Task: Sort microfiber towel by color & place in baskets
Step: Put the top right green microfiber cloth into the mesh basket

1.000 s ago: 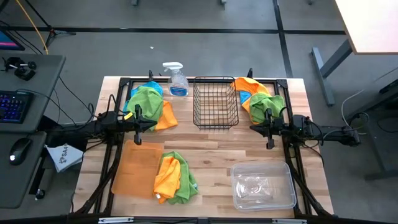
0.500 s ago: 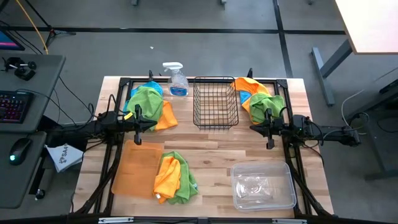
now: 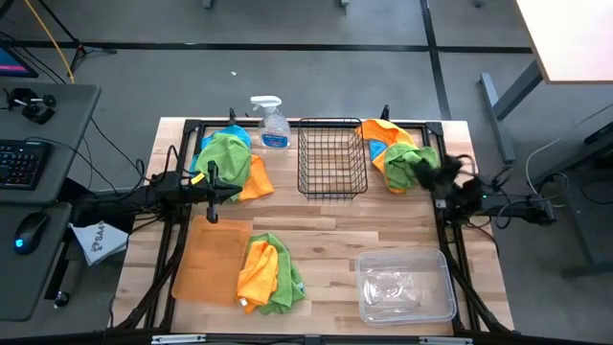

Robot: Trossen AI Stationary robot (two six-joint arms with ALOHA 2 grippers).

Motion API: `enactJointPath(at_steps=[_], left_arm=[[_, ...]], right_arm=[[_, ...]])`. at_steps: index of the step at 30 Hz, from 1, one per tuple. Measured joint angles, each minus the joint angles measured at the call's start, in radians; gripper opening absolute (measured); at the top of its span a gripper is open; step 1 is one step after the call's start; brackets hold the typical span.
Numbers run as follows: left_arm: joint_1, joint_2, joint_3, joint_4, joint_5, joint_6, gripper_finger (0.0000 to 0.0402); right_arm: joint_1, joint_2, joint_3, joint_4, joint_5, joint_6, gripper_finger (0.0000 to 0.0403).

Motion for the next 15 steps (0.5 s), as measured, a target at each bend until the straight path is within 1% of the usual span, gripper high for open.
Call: enactJointPath(at_steps=[1, 2, 6, 8, 10, 11, 13, 15], left_arm=[[0.000, 0.000, 0.000, 0.000, 0.000, 0.000, 0.0000], [0.000, 0.000, 0.000, 0.000, 0.000, 0.000, 0.0000], [0.000, 0.000, 0.000, 0.000, 0.000, 0.000, 0.0000], [0.000, 0.000, 0.000, 0.000, 0.000, 0.000, 0.0000], [0.000, 0.000, 0.000, 0.000, 0.000, 0.000, 0.0000], [0.000, 0.000, 0.000, 0.000, 0.000, 0.000, 0.0000], [0.000, 0.000, 0.000, 0.000, 0.000, 0.000, 0.0000], [0.000, 0.000, 0.000, 0.000, 0.000, 0.000, 0.0000]], right_arm=[[0.000, 0.004, 0.000, 0.034, 0.052, -0.003, 0.0000], [0.000, 0.012, 0.000, 0.066, 0.074, -0.009, 0.0000], [0.000, 0.103, 0.023, 0.166, 0.060, -0.010, 0.0000], [0.000, 0.167, 0.079, 0.189, 0.056, -0.009, 0.0000], [0.000, 0.238, 0.146, 0.183, 0.091, -0.030, 0.0000], [0.000, 0.277, 0.179, 0.164, 0.127, -0.061, 0.0000], [0.000, 0.351, 0.250, 0.101, 0.248, -0.138, 0.0000], [-0.003, 0.406, 0.327, -0.023, 0.377, -0.121, 0.0001]])
